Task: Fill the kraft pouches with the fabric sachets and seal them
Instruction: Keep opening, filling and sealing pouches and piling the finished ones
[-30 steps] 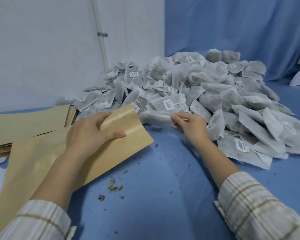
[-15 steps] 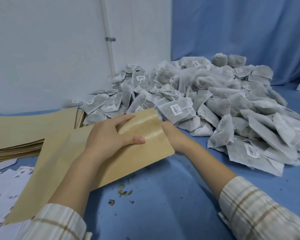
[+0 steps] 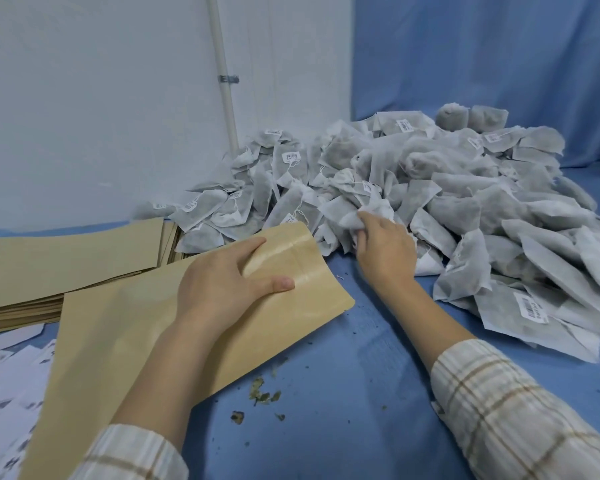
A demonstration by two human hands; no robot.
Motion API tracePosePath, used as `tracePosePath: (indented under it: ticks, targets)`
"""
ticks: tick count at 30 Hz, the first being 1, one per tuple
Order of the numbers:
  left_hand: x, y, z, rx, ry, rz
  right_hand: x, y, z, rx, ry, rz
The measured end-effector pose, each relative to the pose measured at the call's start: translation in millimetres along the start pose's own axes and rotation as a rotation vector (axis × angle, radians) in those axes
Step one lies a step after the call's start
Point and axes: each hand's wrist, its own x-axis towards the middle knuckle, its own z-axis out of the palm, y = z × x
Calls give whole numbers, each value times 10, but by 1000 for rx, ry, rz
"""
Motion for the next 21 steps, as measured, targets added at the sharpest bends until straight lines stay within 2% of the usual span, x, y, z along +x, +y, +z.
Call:
tracePosePath:
  ticks: [2,4,5,6,8,10,12,13,14,16,17,21]
  targets:
    - [4,-9,-5,12,2,-5,-58,-54,-76,356,180,87]
    - [3,-18,-18,10,10,-16,-90,-114,-140,796,217,321]
    - [6,-21,-28,7,17,-22,-80,-136,-167,1030,184,451]
    - [11,-24,-36,7,24,-25,-66,-152,-187,1254,107,556]
    - [9,-21,-50,10,40,-27,-73,-167,-192,1609,-105,645]
    - [3,-8,-68,-4,41,-28,-115,-162,-183,1809,-332,668]
    - [6,21,-92,-42,25,-20,-161,-173,-209,1844,-581,570]
    - [8,47,-98,-67,11,-5,-167,-198,-235,1761,-699,462]
    - [8,81,-94,-90,-9,20,-165,-243,-232,1574,-763,365]
    - [-11,157,-56,-113,-61,79,-195,-403,-296,1134,-809,224]
    - [-26,182,-29,-107,-79,100,-214,-488,-303,1016,-795,199]
    - [-28,141,7,-100,-93,91,-242,-510,-363,1030,-886,270]
